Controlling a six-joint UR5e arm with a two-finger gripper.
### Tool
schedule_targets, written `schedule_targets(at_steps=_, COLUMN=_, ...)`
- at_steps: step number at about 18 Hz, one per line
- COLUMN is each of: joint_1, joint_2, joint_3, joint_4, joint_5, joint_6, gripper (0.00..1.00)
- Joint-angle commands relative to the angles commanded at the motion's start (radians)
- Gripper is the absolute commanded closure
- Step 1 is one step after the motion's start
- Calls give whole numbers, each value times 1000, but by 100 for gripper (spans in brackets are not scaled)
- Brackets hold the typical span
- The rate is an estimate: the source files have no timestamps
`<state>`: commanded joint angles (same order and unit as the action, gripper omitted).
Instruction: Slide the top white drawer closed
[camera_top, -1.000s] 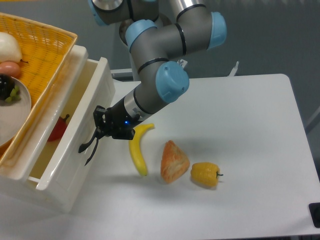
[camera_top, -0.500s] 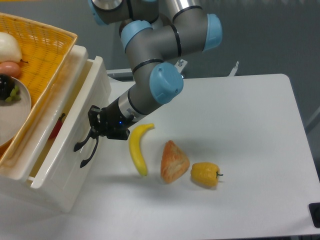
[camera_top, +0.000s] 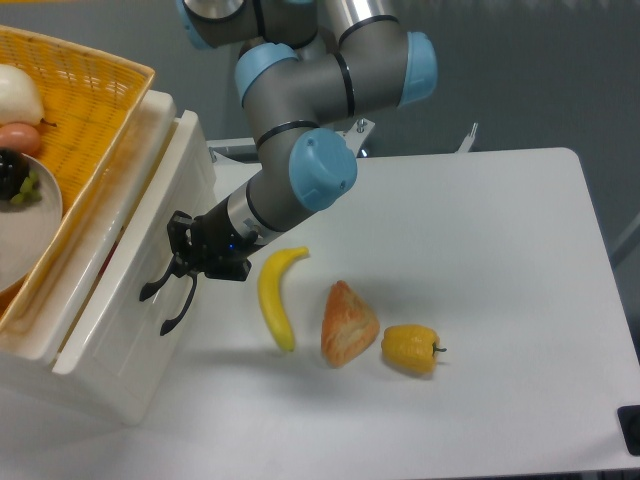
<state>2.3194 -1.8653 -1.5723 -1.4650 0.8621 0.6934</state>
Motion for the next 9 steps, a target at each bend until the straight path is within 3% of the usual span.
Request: schedule_targets(at_steps=9, joint_1=-9, joint_2=-5, joint_3=3, joint_4=23, joint_5=-2, joint_6=-3, gripper=100)
